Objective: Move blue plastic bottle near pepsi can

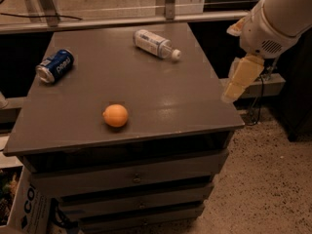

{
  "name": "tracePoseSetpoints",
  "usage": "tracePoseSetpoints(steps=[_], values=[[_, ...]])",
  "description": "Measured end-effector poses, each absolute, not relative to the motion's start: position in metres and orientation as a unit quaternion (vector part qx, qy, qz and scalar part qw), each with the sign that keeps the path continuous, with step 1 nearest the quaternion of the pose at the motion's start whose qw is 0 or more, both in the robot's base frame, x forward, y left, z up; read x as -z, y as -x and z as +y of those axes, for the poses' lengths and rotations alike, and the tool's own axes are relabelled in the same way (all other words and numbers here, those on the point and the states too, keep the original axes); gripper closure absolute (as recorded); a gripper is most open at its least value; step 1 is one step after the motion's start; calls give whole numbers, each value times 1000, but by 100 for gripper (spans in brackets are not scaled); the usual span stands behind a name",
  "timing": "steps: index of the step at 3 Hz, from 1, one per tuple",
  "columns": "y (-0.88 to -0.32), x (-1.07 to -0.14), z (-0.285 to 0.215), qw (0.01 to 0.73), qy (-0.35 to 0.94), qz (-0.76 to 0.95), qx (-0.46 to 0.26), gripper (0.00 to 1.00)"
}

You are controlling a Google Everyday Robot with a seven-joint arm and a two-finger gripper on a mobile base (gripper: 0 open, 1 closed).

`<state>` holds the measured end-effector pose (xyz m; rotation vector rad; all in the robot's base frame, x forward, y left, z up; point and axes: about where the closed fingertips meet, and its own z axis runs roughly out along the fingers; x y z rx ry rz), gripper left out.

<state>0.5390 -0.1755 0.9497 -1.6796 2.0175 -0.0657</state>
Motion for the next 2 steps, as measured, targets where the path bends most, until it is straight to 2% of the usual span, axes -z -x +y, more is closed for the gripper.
tracePoseSetpoints(steps=[1, 2], values=[[-583, -951, -152, 295, 604, 740, -7, 0], [-598, -953, -136, 312, 575, 754, -56, 0]])
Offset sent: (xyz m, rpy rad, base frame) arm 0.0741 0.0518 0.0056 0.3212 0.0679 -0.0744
